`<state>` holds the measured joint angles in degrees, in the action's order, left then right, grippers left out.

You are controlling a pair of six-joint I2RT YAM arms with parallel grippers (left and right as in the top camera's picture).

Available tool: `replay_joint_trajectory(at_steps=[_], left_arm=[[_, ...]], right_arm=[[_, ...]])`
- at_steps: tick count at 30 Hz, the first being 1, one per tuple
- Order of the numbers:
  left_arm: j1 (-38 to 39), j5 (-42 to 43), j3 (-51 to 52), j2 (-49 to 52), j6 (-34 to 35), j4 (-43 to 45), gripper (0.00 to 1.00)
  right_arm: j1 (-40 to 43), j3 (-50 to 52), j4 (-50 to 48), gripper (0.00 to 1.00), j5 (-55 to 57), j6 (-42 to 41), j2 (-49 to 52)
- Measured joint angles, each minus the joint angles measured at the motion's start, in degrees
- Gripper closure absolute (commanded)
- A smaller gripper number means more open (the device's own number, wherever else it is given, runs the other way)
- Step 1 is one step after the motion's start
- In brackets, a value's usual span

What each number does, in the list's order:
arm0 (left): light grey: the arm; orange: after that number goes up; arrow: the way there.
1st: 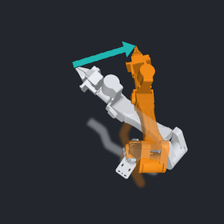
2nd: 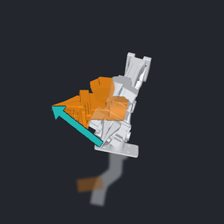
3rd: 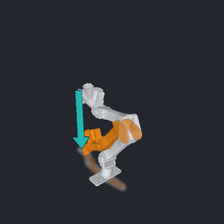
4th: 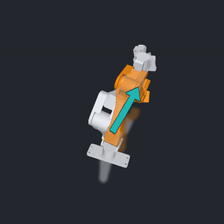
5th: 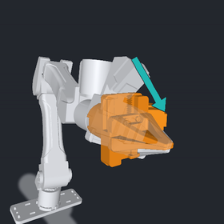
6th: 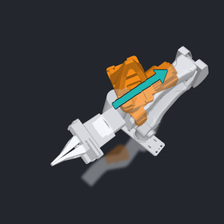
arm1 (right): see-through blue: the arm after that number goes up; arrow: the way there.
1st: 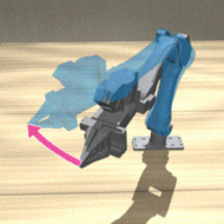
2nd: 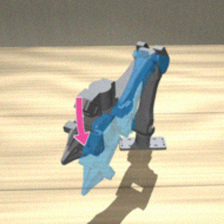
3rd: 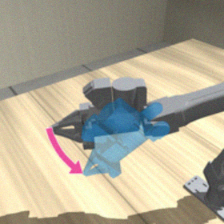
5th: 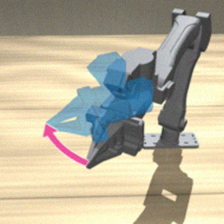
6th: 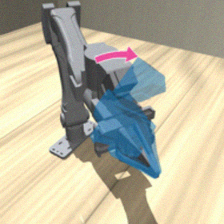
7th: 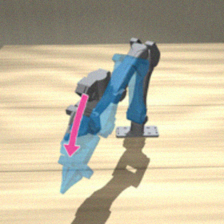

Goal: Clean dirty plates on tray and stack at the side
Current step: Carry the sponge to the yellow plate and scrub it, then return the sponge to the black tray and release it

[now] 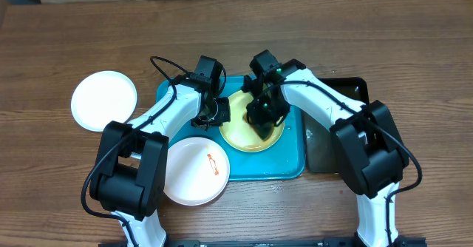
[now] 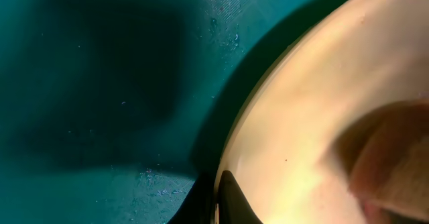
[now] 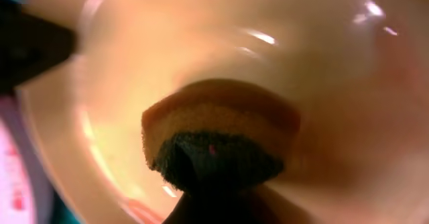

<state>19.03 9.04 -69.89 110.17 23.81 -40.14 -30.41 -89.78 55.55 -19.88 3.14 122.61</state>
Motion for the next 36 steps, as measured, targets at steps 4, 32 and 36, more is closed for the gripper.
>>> replay_joint_trajectory(at_steps=[4, 32, 36], left_arm=[[0.0, 0.0, 0.0, 0.0, 0.0, 0.0, 0.96], [0.0, 0.0, 0.0, 0.0, 0.0, 0.0, 0.95], [0.0, 0.0, 0.0, 0.0, 0.0, 0.3, 0.94]], right_arm=[[0.4, -4.4, 1.9, 0.96, -3.8, -0.3, 0.7], [21.3, -5.5, 17.6, 0.95, 26.9, -15.6, 0.7], [21.3, -1.1, 11.4, 0.75, 28.2, -16.5, 0.7]])
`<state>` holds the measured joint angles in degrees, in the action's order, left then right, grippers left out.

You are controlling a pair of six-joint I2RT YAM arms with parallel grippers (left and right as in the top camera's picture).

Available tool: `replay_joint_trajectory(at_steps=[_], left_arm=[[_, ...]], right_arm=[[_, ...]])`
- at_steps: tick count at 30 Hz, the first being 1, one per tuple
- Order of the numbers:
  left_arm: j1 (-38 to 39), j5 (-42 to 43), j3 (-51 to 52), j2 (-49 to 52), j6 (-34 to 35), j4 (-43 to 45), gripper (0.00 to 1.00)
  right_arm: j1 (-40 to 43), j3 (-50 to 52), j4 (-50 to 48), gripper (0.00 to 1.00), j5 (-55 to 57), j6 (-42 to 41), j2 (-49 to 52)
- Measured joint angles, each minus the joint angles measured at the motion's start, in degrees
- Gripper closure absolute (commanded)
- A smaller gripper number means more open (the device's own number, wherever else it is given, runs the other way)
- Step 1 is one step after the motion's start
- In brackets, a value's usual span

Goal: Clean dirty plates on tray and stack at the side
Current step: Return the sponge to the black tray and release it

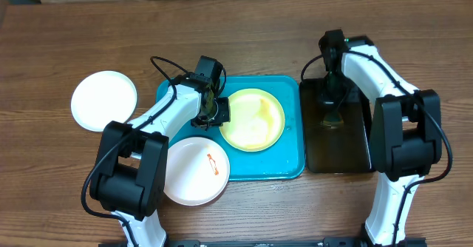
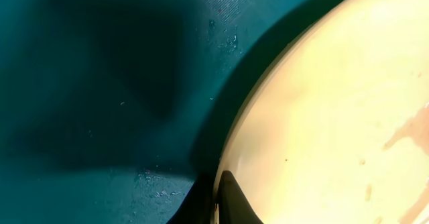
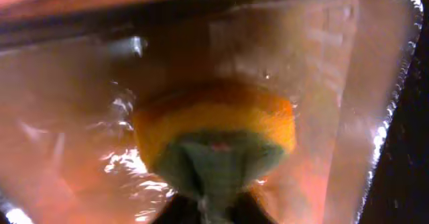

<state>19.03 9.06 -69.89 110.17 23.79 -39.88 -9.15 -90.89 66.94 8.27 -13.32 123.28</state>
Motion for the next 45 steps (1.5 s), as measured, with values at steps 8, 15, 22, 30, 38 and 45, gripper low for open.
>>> replay_joint_trajectory(at_steps=[8, 15, 22, 30, 38, 45], left_arm=[[0.0, 0.0, 0.0, 0.3, 0.0, 0.2, 0.83], [0.0, 0.0, 0.0, 0.4, 0.0, 0.2, 0.8], [0.0, 0.0, 0.0, 0.4, 0.0, 0.2, 0.79], [0.0, 0.0, 0.0, 0.4, 0.0, 0.2, 0.76], [0.0, 0.0, 0.0, 0.4, 0.0, 0.2, 0.73], [0.0, 0.0, 0.0, 0.4, 0.0, 0.2, 0.74]], right_arm=[[0.2, -2.2, 7.5, 0.61, 0.7, -0.1, 0.0], [2.2, -8.1, 11.5, 0.43, -0.6, 0.0, 0.0], [3.3, -6.5, 10.8, 0.42, -4.4, -0.1, 0.0], [2.6, 1.3, 5.9, 0.42, -5.7, -0.1, 0.0], [2.6, 2.6, 5.1, 0.4, -6.5, 0.0, -0.5], [2.8, -9.3, 9.7, 0.35, -6.5, 0.1, -0.5]])
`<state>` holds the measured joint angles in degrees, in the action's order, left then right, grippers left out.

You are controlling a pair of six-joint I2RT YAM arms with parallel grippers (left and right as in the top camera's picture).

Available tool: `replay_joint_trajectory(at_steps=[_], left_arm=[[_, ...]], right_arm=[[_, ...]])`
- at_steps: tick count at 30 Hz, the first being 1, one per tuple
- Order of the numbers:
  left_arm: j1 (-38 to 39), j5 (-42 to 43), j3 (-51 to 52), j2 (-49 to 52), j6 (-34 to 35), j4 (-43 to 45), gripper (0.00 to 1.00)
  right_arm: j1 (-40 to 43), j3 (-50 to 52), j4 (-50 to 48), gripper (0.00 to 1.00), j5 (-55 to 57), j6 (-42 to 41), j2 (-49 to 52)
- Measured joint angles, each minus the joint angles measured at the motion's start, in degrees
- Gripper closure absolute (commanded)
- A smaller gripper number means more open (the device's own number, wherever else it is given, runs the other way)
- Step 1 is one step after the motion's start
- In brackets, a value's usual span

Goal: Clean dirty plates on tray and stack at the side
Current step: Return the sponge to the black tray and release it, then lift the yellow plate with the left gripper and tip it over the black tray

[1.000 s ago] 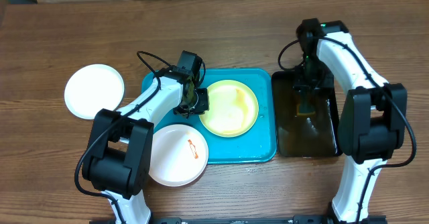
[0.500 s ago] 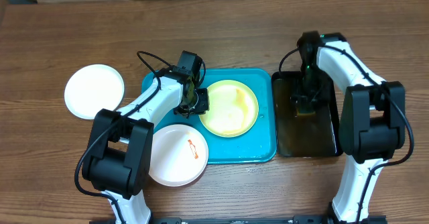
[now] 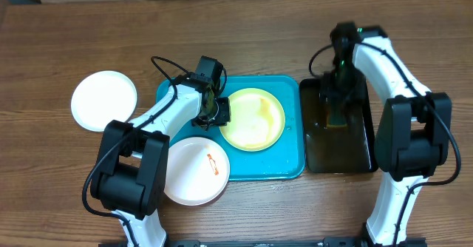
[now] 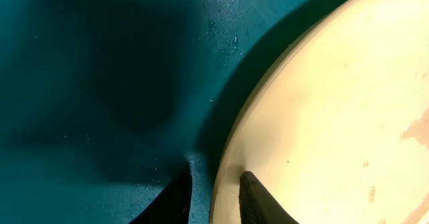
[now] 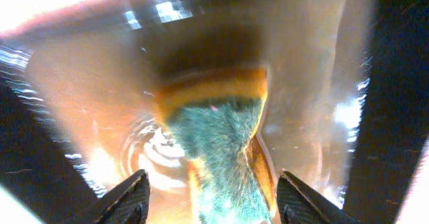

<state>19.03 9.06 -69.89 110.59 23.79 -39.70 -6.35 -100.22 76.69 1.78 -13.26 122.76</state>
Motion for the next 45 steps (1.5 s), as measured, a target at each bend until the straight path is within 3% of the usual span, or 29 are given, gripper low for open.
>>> replay_joint_trajectory(at_steps=[6, 8, 11, 12, 18, 25, 36, 45], left_arm=[[0.0, 0.0, 0.0, 0.0, 0.0, 0.0, 0.72], [0.0, -0.1, 0.0, 0.0, 0.0, 0.0, 0.76], [0.0, -0.6, 0.0, 0.1, 0.0, 0.1, 0.91], [0.0, -0.7, 0.0, 0.1, 0.1, 0.2, 0.96], [0.0, -0.2, -0.2, 0.2, 0.0, 0.1, 0.96], [-1.8, -0.3, -4.2, 1.3, -1.8, -5.8, 0.96], [-3.6, -1.8, -17.3, 1.4, -7.0, -13.6, 0.96], [1.0, -3.9, -28.8, 1.4, -7.8, -15.3, 0.96]], right_arm=[[2.1, -8.3, 1.6, 0.13, -0.1, 0.1, 0.0], [3.9, -9.1, 0.5, 0.1, -0.1, 0.2, 0.0], [8.4, -9.2, -1.0, 0.0, -0.1, 0.0, 0.0], [9.7, -9.2, -1.3, 0.0, 0.0, 0.0, 0.0], [18.8, -9.2, -2.0, 0.0, 0.0, 0.0, 0.0], [24.9, -9.2, -2.0, 0.0, 0.1, 0.0, 0.0], [26.3, -9.2, -2.0, 0.0, 0.1, 0.0, 0.0], [26.3, -9.2, -2.0, 0.0, 0.1, 0.0, 0.0]])
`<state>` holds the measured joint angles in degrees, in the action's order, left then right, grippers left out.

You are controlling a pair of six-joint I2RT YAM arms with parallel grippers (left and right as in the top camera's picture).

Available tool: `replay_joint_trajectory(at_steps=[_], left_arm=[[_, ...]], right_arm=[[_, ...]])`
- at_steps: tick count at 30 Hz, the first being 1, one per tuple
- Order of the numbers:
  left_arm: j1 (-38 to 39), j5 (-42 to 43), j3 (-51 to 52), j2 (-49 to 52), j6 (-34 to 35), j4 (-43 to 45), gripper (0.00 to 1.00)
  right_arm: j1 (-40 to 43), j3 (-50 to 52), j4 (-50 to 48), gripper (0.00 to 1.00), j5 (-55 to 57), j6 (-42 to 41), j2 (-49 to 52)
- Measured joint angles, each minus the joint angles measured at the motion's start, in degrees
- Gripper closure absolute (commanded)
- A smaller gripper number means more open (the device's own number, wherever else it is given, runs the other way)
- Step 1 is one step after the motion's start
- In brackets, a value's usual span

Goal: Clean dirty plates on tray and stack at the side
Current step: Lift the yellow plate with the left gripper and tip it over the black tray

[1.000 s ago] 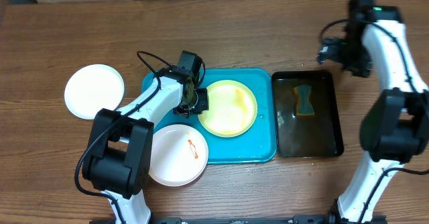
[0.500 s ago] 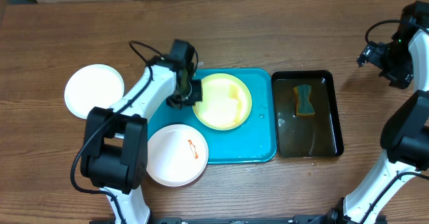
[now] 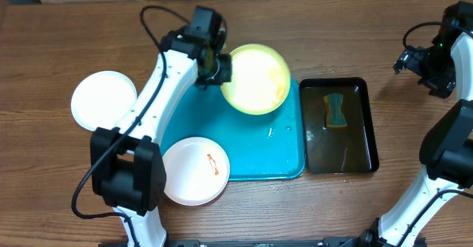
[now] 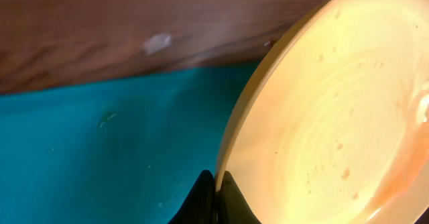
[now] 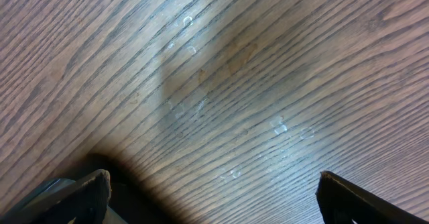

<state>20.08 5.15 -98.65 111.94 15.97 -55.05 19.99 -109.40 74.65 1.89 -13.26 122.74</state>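
Note:
My left gripper (image 3: pixel 219 68) is shut on the left rim of the yellow plate (image 3: pixel 257 78), holding it tilted above the far edge of the teal tray (image 3: pixel 270 154). In the left wrist view the plate (image 4: pixel 328 123) carries small wet specks, with my gripper (image 4: pixel 216 198) pinching its rim. A white plate (image 3: pixel 104 100) lies on the wood at the left. Another white plate (image 3: pixel 195 170) with a red smear overhangs the tray's front left corner. My right gripper (image 3: pixel 421 68) is open at the far right over bare wood, its fingertips (image 5: pixel 80 187) wide apart.
A black basin (image 3: pixel 338 125) of brownish water sits right of the tray, with the yellow-green sponge (image 3: pixel 335 111) lying in it. Water drops dot the wood (image 5: pixel 221 96) under the right wrist.
My left gripper has shut on the yellow plate's rim and raised it tilted toward the tray's far edge. My right gripper has left the sponge in the basin and moved to the far right.
At first my right gripper held the sponge on the yellow plate while my left gripped its rim. Then the sponge was in the basin water. Later both grippers stood open, the sponge loose in the water. Now the left holds the plate lifted.

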Motion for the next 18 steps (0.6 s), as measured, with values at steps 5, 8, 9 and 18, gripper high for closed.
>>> replay_joint_trajectory(at_steps=[5, 8, 9, 18], left_arm=[[7.8, -6.6, -3.5, 0.0, -0.1, 0.8, 0.96], [13.3, -11.5, -3.8, 0.0, -0.1, 2.3, 0.96], [15.0, -13.3, -3.8, 0.0, -0.1, 2.7, 0.96], [34.5, -39.8, -3.8, 0.0, -0.4, 6.7, 0.96]], right_arm=[[0.0, 0.0, 0.0, 0.0, 0.0, 0.0, 0.0], [0.0, 0.0, 0.0, 0.0, 0.0, 0.0, 0.0], [0.0, 0.0, 0.0, 0.0, 0.0, 0.0, 0.0], [0.0, 0.0, 0.0, 0.0, 0.0, 0.0, 0.0]])
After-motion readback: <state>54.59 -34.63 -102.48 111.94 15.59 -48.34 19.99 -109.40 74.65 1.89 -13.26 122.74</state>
